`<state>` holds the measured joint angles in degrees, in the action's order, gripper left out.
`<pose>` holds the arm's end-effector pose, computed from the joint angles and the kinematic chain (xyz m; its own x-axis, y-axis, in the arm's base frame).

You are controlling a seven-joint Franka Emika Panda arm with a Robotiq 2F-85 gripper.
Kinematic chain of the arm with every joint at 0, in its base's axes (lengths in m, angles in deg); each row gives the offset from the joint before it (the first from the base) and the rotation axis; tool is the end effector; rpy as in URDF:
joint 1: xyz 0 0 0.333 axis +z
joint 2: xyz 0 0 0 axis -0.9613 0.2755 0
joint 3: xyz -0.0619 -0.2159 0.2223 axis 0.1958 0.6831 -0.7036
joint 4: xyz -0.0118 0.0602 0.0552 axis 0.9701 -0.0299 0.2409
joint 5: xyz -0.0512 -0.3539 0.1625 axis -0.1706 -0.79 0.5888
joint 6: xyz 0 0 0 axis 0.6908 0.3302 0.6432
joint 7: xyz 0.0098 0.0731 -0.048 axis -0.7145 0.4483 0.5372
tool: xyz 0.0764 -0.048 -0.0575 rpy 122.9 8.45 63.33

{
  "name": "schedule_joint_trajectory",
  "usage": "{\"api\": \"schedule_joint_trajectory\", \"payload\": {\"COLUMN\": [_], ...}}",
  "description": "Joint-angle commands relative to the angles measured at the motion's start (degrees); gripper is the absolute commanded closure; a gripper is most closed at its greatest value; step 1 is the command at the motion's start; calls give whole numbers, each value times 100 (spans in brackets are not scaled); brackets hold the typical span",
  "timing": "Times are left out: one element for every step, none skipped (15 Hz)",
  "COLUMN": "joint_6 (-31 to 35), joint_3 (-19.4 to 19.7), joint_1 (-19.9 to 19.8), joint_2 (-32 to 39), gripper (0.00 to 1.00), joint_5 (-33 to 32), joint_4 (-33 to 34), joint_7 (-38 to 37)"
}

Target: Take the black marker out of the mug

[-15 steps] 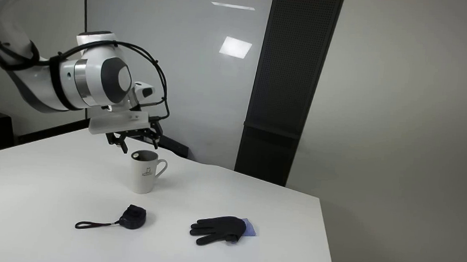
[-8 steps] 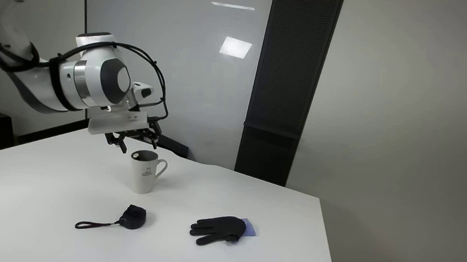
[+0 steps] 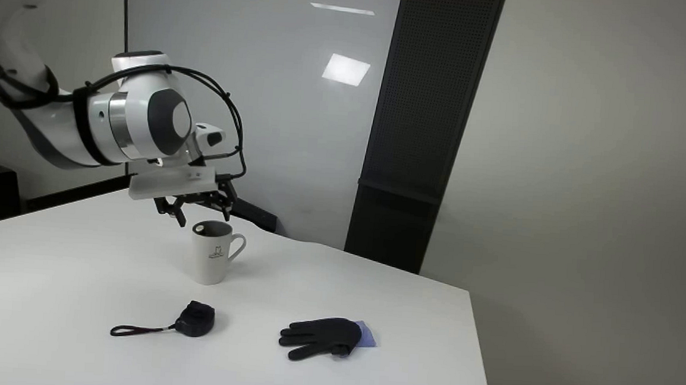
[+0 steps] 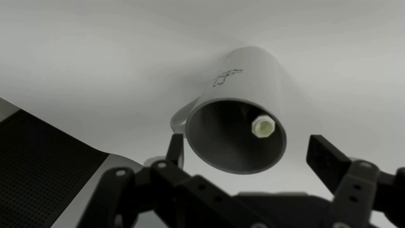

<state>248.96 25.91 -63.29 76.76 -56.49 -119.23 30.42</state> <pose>0.6533 0.0777 0.2424 0.8346 0.4487 0.3195 0.3708 -0.8866 0.2765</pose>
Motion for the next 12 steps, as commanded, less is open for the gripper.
{"api": "schedule_joint_trajectory", "payload": {"joint_6": [-26, -22, -31, -46, -54, -65, -87, -113, -141, -171, -216, -254], "joint_3": [85, 87, 79, 70, 51, 29, 9, -5, -19, -18, -18, -21], "joint_1": [99, 100, 95, 86, 65, 42, 23, 5, -10, -8, -10, -13], "joint_2": [131, 136, 140, 147, 156, 163, 173, 183, 196, 203, 218, 225], "gripper": [25, 26, 31, 39, 44, 50, 57, 62, 69, 74, 80, 87], "joint_5": [50, 54, 72, 95, 141, 200, 250, 325, 395, 455, 514, 572], "joint_4": [195, 198, 200, 208, 213, 217, 229, 242, 259, 275, 296, 313], "joint_7": [-181, -189, -191, -189, -179, -169, -155, -159, -160, -169, -179, -186]}}
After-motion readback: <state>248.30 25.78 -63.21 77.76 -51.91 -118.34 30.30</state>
